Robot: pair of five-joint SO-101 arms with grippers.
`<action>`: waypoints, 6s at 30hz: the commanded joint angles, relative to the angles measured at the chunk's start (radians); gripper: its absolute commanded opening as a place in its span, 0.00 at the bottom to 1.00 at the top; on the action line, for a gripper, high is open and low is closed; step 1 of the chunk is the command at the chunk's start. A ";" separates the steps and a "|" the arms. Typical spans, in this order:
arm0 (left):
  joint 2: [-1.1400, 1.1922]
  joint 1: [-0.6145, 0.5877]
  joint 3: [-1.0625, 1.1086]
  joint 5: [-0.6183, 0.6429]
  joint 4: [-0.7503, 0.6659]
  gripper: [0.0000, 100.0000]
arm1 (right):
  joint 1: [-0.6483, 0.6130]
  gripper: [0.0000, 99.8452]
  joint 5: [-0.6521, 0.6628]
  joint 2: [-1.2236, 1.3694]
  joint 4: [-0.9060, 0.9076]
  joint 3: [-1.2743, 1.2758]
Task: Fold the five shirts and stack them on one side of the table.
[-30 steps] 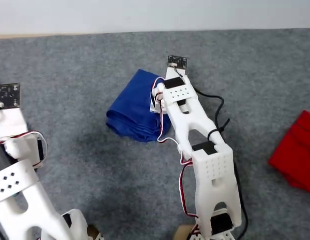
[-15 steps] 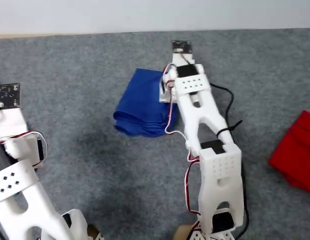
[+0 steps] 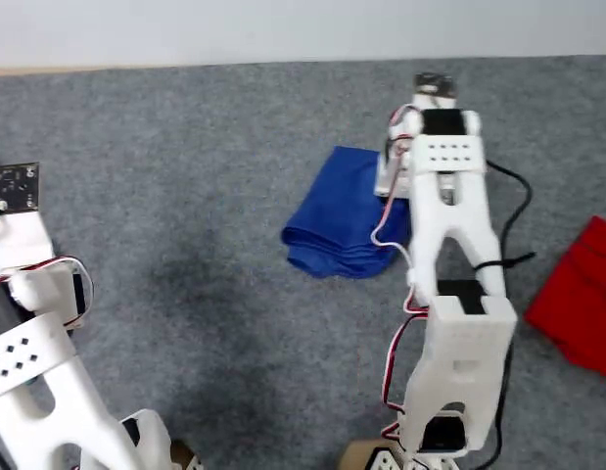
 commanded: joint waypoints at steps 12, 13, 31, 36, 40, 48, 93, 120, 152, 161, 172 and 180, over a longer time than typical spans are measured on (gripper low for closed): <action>-0.021 0.006 0.018 0.005 -0.017 0.00 | 0.302 0.01 0.227 -0.082 0.036 -0.061; -0.021 0.006 0.025 0.005 -0.018 0.00 | 0.317 0.01 0.239 -0.082 0.036 -0.061; -0.021 0.006 0.028 0.005 -0.018 0.00 | 0.587 0.01 0.417 -0.170 0.030 -0.061; -0.021 0.006 0.028 0.005 -0.018 0.00 | 0.667 0.01 0.450 -0.170 0.025 -0.061; -0.021 0.006 0.031 0.003 -0.018 0.00 | 0.696 0.01 0.450 -0.170 0.018 -0.061; -0.021 0.046 0.033 0.003 -0.020 0.00 | 0.727 0.01 0.448 -0.170 -0.045 -0.063; -0.015 0.087 0.033 0.002 -0.026 0.00 | 1.003 0.01 0.637 0.081 -0.332 -0.061; -0.014 0.087 0.035 0.002 -0.026 0.00 | 1.040 0.29 0.569 -0.013 -0.168 -0.063; -0.021 0.091 0.097 -0.044 -0.071 0.00 | 0.974 0.10 0.361 0.176 0.031 -0.061; -0.021 0.091 0.097 -0.044 -0.072 0.00 | 0.974 0.01 0.431 0.065 0.045 -0.061; -0.021 0.091 0.097 -0.044 -0.069 0.00 | 0.977 0.12 0.508 -0.024 0.194 -0.061; -0.021 0.091 0.099 -0.044 -0.068 0.00 | 0.995 0.28 0.511 -0.019 0.211 -0.061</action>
